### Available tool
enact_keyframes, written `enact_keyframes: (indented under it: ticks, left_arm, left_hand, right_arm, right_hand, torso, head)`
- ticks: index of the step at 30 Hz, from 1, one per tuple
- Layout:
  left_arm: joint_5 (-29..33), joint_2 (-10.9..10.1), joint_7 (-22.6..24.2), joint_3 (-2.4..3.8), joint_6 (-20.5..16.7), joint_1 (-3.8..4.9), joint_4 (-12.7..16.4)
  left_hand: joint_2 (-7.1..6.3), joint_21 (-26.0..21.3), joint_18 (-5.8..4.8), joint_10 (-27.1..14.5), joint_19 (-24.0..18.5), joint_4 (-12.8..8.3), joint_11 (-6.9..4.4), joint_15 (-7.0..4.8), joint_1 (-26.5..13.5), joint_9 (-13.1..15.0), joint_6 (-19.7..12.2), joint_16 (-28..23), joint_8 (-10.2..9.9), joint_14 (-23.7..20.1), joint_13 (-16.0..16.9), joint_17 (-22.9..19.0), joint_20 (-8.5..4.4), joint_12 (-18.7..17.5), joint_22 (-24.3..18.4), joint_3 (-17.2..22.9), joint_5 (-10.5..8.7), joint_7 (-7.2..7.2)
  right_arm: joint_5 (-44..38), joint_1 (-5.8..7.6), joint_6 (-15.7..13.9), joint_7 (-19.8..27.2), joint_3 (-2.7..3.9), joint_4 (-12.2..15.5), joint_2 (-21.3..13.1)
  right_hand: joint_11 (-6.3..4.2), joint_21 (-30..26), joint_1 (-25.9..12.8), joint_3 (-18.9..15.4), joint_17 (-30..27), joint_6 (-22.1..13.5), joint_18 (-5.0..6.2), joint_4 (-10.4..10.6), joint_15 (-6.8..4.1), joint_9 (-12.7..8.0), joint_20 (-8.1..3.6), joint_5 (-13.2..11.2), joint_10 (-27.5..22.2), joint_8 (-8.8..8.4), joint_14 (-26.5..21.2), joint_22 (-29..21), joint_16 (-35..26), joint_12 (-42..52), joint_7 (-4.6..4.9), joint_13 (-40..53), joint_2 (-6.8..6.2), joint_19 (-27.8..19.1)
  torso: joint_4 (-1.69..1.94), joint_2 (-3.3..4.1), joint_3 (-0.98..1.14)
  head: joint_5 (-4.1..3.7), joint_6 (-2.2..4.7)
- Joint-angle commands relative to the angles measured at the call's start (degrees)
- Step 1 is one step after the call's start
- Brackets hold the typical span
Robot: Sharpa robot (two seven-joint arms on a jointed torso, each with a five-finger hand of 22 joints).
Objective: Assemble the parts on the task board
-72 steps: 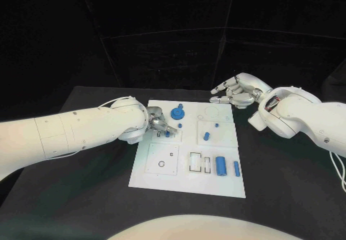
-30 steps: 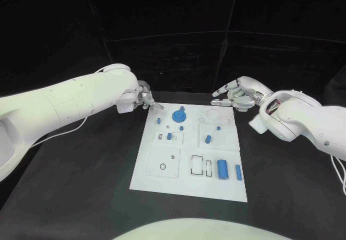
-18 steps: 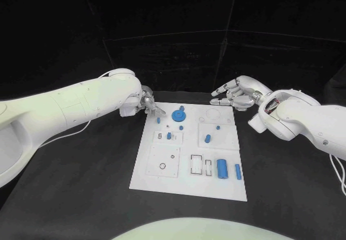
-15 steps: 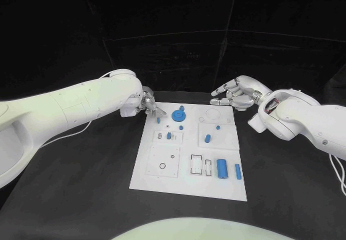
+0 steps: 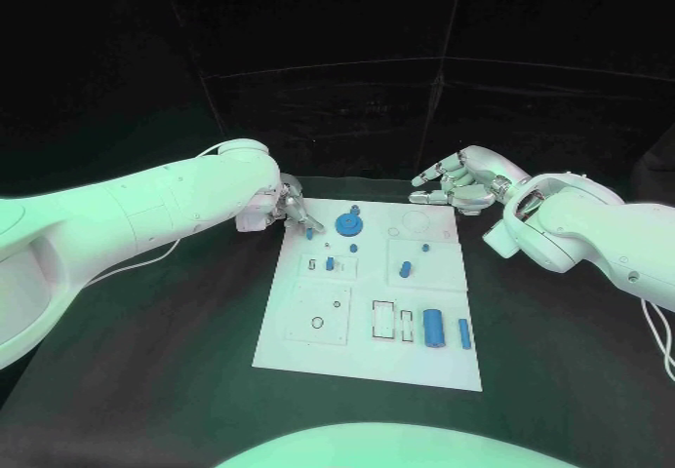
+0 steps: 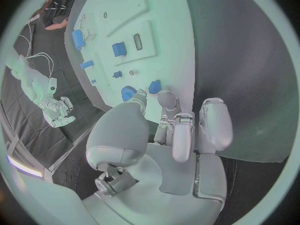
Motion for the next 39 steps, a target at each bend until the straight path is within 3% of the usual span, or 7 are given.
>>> enact_keyframes:
  ticks: [1, 16, 22, 25, 30, 39]
  left_arm:
    - [-0.4, 0.1, 0.6, -0.05, 0.9, 0.06, 0.1]
    - [-0.4, -0.1, 1.1, -0.14, -0.7, 0.0, 0.8]
    - [-0.2, -0.3, 1.9, -0.13, -2.0, -0.01, 1.2]
    - [0.8, -0.5, 2.2, -0.13, -2.5, -0.02, 1.5]
    - [1.6, -1.2, 2.6, -0.13, -3.0, -0.03, 2.4]
    - [3.6, -3.9, 2.2, -0.07, -5.4, 0.01, 5.9]
  left_hand:
    - [0.02, 0.2, 0.31, 0.2, 0.4, -0.1, -0.08, -0.26, 0.8, -0.1, 0.4, 0.2, 0.3, 6.0, 0.0, 15.1, -0.03, 0.2, 0.1, -0.3, 0.04, -0.02]
    - [1.56, 0.1, 0.3, 0.3, 0.5, -1.8, -0.22, -0.37, 3.7, -0.3, 0.6, 0.2, 0.7, 6.0, -0.2, 15.1, -0.15, 0.3, 0.2, 0.2, 0.06, -0.17]
    - [4.67, 0.0, 0.34, 0.2, 0.4, -7.0, -0.88, -0.85, 11.7, -0.4, 0.1, 0.2, 0.9, 6.0, -0.3, 15.1, -0.51, 0.1, 0.2, 5.4, -0.04, -0.89]
    - [5.64, -0.2, 0.38, 0.1, 0.3, -10.9, -0.9, -1.08, 16.0, -0.3, -0.5, 0.2, 0.9, 6.0, -0.5, 15.1, -0.89, -0.3, 0.1, 10.5, -0.08, -0.75]
    - [4.52, -0.3, 0.31, 0.4, 0.3, -12.9, -0.67, -0.74, 14.6, 0.2, -0.9, 0.2, 1.7, 6.0, -1.1, 15.1, -0.6, -0.7, 0.2, 16.1, -0.34, -0.65]
    - [3.24, -0.4, 0.33, 0.8, 0.2, -14.0, -0.74, -0.69, 12.2, 0.9, -1.2, 0.2, 2.6, 6.0, -1.1, 15.1, -0.53, -0.6, 0.3, 20.6, -0.35, -0.65]
  right_arm:
    - [-0.1, 0.11, 0.4, 0.5, 0.03, 0.0, 0.1]
    - [-0.1, 0.11, 0.4, 0.5, 0.03, -0.1, 0.2]
    - [-0.1, 0.11, 0.6, 0.4, 0.03, -0.2, 0.2]
    - [-0.1, 0.11, 0.7, 0.4, 0.03, -0.3, 0.3]
    - [-0.1, 0.11, 0.8, 0.4, 0.03, -0.5, 0.4]
    - [-0.1, 0.11, 1.0, 0.4, 0.03, -0.7, 0.5]
  right_hand:
    - [-0.17, -0.3, 0.3, -0.4, 5.4, 0.0, 0.71, -0.1, -0.27, 0.0, 0.09, -0.1, -0.4, 0.19, 3.7, -0.1, -0.4, -0.2, -0.07, -0.1, 0.72, -0.3]
    - [-0.17, -0.3, 0.3, -0.4, 5.4, 0.0, 0.71, -0.1, -0.27, 0.0, 0.09, -0.1, -0.4, 0.19, 3.7, -0.1, -0.4, -0.2, -0.07, -0.1, 0.72, -0.3]
    - [-0.17, -0.3, 0.3, -0.4, 5.4, 0.0, 0.71, -0.1, -0.27, 0.0, 0.09, -0.1, -0.4, 0.19, 3.7, -0.1, -0.4, -0.2, -0.07, -0.1, 0.72, -0.3]
    - [-0.17, -0.3, 0.3, -0.4, 5.4, 0.0, 0.71, -0.1, -0.27, 0.0, 0.09, -0.1, -0.4, 0.19, 3.7, -0.1, -0.4, -0.2, -0.07, -0.1, 0.72, -0.3]
    - [-0.17, -0.3, 0.3, -0.4, 5.4, 0.0, 0.71, -0.1, -0.27, 0.0, 0.09, -0.1, -0.4, 0.19, 3.7, -0.1, -0.4, -0.2, -0.07, -0.1, 0.72, -0.3]
    - [-0.18, -0.3, 0.4, -0.5, 5.4, 0.0, 0.71, -0.1, -0.27, 0.0, 0.08, 0.1, -0.4, 0.21, 3.7, -0.1, -0.4, -0.1, -0.08, -0.1, 0.83, -0.3]
  torso:
    - [0.04, 0.01, 0.01]
    - [0.01, 0.03, 0.0]
    - [0.03, 0.02, -0.01]
    - [0.04, 0.0, -0.01]
    - [0.04, 0.0, 0.0]
    - [0.13, -0.03, 0.0]
  head:
    - [0.03, -0.02]
    - [-0.23, -0.06]
    - [-0.34, -0.2]
    - [-0.4, -0.33]
    - [-0.44, -0.46]
    - [-0.39, -0.6]
